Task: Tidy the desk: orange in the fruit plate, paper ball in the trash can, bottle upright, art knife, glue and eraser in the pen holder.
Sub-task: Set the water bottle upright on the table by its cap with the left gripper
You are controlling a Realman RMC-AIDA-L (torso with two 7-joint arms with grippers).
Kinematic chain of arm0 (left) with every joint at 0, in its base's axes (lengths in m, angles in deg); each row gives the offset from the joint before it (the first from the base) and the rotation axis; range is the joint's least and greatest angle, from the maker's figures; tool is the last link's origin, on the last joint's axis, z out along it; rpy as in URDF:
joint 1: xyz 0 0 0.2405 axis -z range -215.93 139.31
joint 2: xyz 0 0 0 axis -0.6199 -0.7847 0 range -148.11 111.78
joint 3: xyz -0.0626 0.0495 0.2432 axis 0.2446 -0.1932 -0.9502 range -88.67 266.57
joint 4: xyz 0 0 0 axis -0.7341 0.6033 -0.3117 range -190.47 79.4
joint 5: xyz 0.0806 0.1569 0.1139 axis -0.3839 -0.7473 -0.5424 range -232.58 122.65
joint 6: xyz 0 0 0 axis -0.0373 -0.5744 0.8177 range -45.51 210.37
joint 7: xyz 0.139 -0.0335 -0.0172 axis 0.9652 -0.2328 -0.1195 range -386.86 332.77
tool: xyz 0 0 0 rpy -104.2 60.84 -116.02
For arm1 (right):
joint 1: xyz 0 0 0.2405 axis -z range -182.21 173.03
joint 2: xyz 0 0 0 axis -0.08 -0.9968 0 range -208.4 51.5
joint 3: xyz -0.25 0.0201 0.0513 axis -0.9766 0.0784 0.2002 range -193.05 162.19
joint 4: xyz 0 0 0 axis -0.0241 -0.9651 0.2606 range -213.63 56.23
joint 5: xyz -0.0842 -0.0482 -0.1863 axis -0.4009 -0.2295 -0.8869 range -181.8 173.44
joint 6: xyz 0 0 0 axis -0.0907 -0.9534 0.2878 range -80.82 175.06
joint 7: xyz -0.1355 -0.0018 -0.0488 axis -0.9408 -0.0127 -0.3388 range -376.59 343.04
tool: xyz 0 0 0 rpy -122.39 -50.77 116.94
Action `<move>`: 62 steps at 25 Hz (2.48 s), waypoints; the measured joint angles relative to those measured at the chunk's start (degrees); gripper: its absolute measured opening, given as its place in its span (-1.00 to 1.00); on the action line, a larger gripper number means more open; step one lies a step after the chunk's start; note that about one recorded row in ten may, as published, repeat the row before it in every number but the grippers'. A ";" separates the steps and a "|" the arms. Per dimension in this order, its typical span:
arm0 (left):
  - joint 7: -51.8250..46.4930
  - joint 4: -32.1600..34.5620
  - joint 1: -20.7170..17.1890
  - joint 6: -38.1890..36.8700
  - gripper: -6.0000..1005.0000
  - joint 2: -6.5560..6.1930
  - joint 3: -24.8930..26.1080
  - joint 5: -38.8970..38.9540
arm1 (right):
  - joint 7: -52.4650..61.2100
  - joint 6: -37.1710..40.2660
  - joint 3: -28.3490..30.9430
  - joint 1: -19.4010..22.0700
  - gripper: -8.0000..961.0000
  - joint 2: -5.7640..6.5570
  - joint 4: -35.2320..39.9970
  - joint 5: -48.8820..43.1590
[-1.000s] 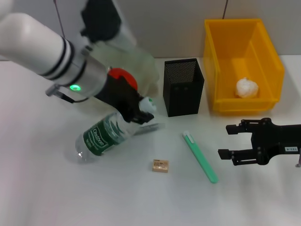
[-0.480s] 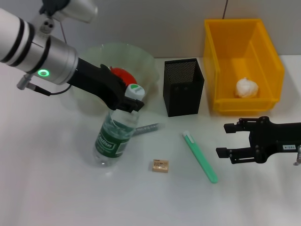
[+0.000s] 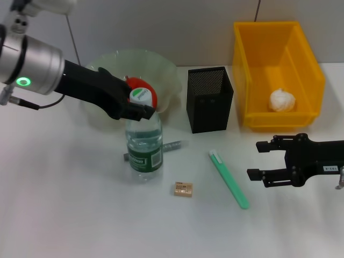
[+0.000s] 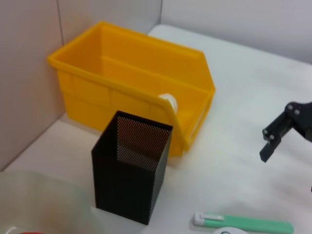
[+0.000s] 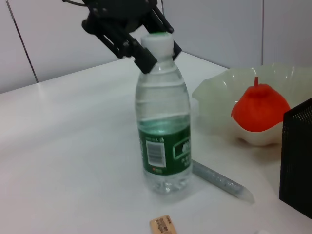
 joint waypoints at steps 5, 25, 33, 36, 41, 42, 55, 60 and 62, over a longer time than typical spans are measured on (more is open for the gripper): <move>-0.37 3.00 -3.05 -0.55 -0.10 -0.58 1.20 3.37 | -0.01 0.00 0.00 0.01 0.63 0.00 -0.01 0.00; 0.50 4.00 -10.87 9.25 -0.07 -1.68 6.13 4.48 | -0.34 -0.13 0.01 -0.26 0.61 -0.10 0.00 0.17; 0.17 1.31 -12.08 13.23 -0.06 -2.66 6.13 4.33 | -0.33 -0.61 0.00 -0.50 0.61 -0.17 0.00 0.25; 0.43 0.39 -12.38 14.02 -0.06 -2.79 6.13 4.31 | -0.25 -0.61 0.00 -0.58 0.61 -0.17 0.00 0.26; 0.59 0.28 -12.57 14.30 -0.05 -2.84 6.13 4.31 | -0.14 -0.60 0.00 -0.63 0.60 -0.18 0.00 0.26; 0.59 0.28 -12.57 14.30 -0.05 -2.84 6.13 4.31 | -0.14 -0.60 0.00 -0.63 0.60 -0.18 0.00 0.26; 0.38 0.14 -12.63 14.58 -0.04 -2.71 6.32 4.82 | -0.01 -0.55 0.00 -0.70 0.59 -0.14 -0.04 0.27; 0.28 0.33 -12.65 14.49 -0.03 -2.36 7.00 4.93 | -0.01 -0.52 0.00 -0.60 0.59 -0.10 -0.09 0.26; 0.27 0.50 -12.66 14.42 -0.03 -2.29 7.01 5.05 | -0.02 -0.51 0.00 -0.55 0.59 -0.09 -0.09 0.27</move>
